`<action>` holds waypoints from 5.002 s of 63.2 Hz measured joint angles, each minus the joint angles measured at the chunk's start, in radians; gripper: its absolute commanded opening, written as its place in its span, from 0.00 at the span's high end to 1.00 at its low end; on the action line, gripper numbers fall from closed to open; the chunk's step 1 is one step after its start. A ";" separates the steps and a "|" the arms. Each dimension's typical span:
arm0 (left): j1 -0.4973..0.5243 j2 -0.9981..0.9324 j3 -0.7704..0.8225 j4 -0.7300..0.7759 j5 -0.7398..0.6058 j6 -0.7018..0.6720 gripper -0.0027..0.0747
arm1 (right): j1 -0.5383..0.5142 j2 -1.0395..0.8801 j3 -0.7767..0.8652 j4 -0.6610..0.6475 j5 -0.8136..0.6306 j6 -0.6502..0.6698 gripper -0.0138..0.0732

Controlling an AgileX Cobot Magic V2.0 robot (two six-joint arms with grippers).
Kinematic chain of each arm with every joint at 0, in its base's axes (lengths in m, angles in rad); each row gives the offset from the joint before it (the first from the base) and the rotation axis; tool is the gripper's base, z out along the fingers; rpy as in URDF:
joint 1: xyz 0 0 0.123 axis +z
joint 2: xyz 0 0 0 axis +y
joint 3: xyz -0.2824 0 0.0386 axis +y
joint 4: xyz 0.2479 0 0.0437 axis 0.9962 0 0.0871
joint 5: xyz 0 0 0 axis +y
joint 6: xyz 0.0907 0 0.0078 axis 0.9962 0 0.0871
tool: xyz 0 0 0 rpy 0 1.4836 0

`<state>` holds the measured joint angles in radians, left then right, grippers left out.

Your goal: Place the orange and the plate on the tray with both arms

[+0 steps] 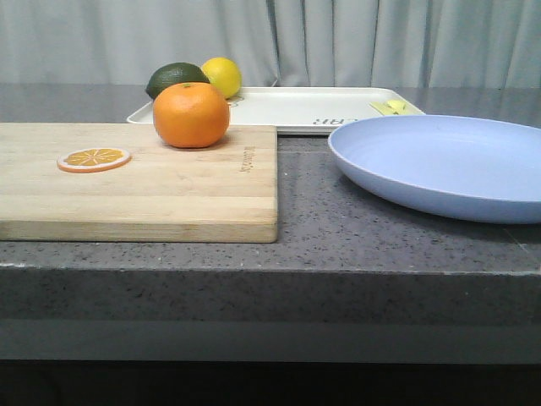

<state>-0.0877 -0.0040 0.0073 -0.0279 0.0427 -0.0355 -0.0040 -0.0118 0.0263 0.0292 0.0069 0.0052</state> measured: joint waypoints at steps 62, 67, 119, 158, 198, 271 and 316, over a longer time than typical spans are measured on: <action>0.000 0.431 -0.726 -0.035 0.475 0.011 0.99 | 0.000 0.319 -0.627 -0.016 0.445 0.002 0.98; 0.000 0.495 -0.736 -0.037 0.497 0.012 0.99 | 0.000 0.379 -0.634 -0.018 0.460 0.002 0.98; 0.000 0.797 -0.736 -0.037 0.523 0.025 0.40 | 0.000 0.583 -0.634 -0.018 0.557 0.002 0.22; -0.309 1.003 -0.877 0.022 0.498 0.036 0.22 | 0.086 0.583 -0.680 -0.015 0.679 -0.038 0.22; -0.419 1.584 -1.356 0.046 0.588 0.036 0.22 | 0.191 0.583 -0.693 -0.010 0.736 -0.049 0.22; -0.429 1.812 -1.485 0.046 0.683 0.036 0.38 | 0.191 0.583 -0.694 -0.010 0.740 -0.051 0.22; -0.719 1.932 -1.797 0.019 0.709 0.036 0.44 | 0.191 0.583 -0.694 -0.010 0.747 -0.051 0.22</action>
<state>-0.8063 1.9275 -1.7901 -0.0087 0.7521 0.0000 0.1874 0.5711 -0.6681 0.0188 0.7541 -0.0455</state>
